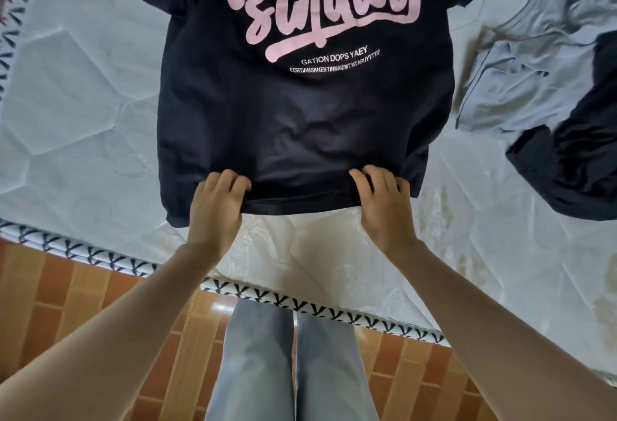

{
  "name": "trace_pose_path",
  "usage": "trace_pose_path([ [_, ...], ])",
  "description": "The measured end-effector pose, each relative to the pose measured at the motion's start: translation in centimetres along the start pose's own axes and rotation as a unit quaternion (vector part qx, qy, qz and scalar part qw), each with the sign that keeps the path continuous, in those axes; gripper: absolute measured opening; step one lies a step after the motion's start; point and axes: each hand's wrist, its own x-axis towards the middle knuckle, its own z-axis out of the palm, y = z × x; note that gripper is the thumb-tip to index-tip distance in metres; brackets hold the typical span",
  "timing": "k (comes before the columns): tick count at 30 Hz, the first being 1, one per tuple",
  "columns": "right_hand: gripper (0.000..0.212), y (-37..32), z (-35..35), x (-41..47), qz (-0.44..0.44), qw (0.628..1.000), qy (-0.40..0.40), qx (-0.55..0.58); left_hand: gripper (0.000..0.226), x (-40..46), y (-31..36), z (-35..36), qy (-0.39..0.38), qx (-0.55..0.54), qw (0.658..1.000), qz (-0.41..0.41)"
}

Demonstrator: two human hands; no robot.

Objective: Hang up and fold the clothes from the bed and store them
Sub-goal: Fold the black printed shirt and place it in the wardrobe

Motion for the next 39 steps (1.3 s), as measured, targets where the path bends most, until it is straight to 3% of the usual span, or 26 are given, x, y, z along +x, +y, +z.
trace_pose_path([
  [4, 0.033, 1.9, -0.9, 1.1, 0.023, 1.000, -0.003, -0.020, 0.041, 0.2, -0.1, -0.4, -0.026, -0.020, 0.999, -0.009],
  [12, 0.036, 3.4, -2.3, -3.7, 0.022, 0.999, -0.028, -0.018, 0.043, -4.1, 0.7, 0.4, -0.030, -0.020, 0.999, -0.005],
  [16, 0.037, 1.8, -2.2, -4.8, 0.078, 0.995, -0.032, 0.051, 0.025, -6.0, 1.0, 0.2, -0.034, -0.016, 0.999, -0.013],
  [19, 0.029, -0.9, -2.4, -4.3, 0.012, 0.995, -0.025, 0.097, 0.029, -6.8, 0.4, -0.4, -0.025, -0.020, 0.999, -0.031],
  [21, 0.025, -3.1, -2.4, -3.5, -0.029, 0.991, -0.026, 0.125, 0.021, -7.3, -0.5, -0.7, -0.011, -0.012, 0.998, -0.060],
  [24, 0.029, -6.6, -2.3, -2.4, -0.056, 0.986, -0.033, 0.150, 0.040, -8.0, -2.0, -1.2, -0.041, -0.003, 0.993, -0.111],
  [28, 0.031, -10.2, -1.8, -1.3, -0.071, 0.983, -0.056, 0.162, 0.035, -8.5, -3.5, -2.0, -0.059, -0.018, 0.990, -0.129],
  [34, 0.026, -12.7, -0.9, -0.2, -0.071, 0.985, -0.087, 0.131, 0.012, -8.4, -4.9, -2.7, -0.020, -0.082, 0.987, -0.140],
  [39, 0.022, -13.8, -1.1, 1.0, -0.076, 0.988, -0.069, 0.117, 0.016, -8.7, -4.8, -2.7, 0.037, -0.186, 0.948, -0.255],
])
